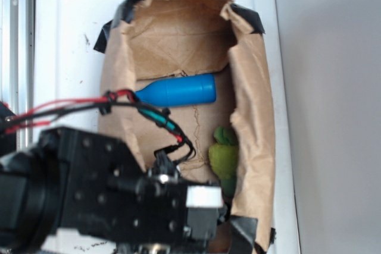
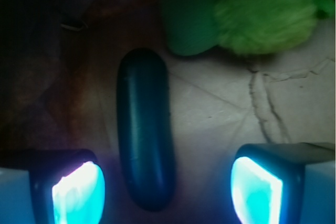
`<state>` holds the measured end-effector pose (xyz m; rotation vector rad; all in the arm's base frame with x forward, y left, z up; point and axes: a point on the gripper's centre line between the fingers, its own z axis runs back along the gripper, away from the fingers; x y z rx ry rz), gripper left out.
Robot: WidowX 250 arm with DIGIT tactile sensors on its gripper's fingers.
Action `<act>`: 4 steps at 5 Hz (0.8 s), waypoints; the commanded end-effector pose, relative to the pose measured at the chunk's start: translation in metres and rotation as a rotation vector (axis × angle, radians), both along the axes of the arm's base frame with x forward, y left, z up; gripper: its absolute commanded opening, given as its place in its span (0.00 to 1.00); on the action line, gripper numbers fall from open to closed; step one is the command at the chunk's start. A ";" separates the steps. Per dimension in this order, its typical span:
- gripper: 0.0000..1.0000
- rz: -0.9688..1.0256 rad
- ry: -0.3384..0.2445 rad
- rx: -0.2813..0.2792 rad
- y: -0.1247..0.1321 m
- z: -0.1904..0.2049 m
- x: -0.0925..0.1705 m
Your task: Grab the plastic pickle.
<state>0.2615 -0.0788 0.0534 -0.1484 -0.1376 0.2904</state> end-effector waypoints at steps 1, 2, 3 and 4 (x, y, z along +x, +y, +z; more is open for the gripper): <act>1.00 -0.004 -0.043 0.026 -0.007 -0.008 0.038; 1.00 -0.017 -0.041 0.099 -0.008 -0.040 0.050; 0.52 0.004 -0.039 0.148 -0.006 -0.055 0.053; 0.00 0.007 -0.057 0.146 -0.002 -0.055 0.057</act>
